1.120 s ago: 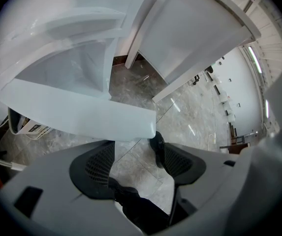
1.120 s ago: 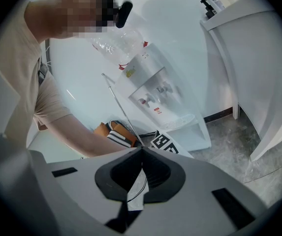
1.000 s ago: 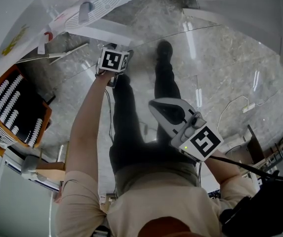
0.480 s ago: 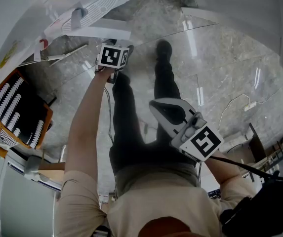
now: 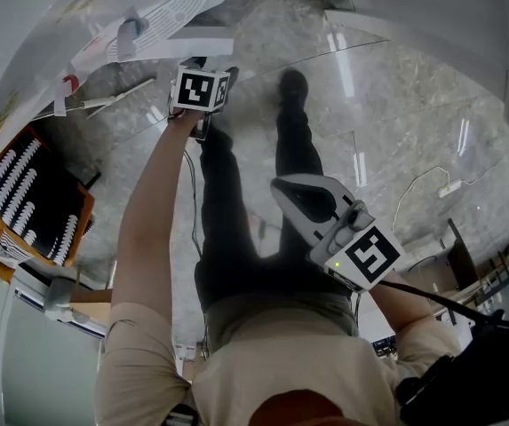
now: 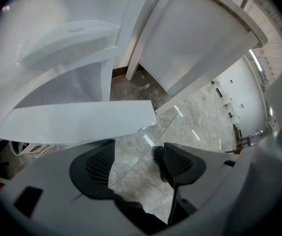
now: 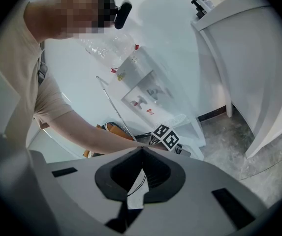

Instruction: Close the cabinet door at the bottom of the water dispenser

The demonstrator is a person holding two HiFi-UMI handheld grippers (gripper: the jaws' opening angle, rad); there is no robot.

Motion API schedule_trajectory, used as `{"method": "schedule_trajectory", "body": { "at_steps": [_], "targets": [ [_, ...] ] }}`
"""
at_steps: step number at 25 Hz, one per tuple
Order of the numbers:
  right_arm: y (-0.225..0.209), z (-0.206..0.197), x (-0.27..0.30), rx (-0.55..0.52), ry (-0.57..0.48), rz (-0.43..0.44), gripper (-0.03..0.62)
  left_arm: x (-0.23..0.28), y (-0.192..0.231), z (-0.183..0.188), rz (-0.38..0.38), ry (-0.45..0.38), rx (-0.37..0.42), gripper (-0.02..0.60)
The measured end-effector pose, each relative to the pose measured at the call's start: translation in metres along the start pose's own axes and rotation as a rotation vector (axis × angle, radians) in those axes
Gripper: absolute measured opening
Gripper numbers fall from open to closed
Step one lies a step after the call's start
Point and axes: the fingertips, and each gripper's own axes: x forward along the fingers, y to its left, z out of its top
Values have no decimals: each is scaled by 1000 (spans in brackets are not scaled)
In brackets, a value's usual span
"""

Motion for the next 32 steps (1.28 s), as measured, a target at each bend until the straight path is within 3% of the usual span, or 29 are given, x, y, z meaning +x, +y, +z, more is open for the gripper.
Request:
{"method": "schedule_trajectory", "body": {
  "at_steps": [32],
  "targets": [
    [-20,-6,-13,24,-6,-24,14,5,35,52,125,-61,69,288]
  ]
}}
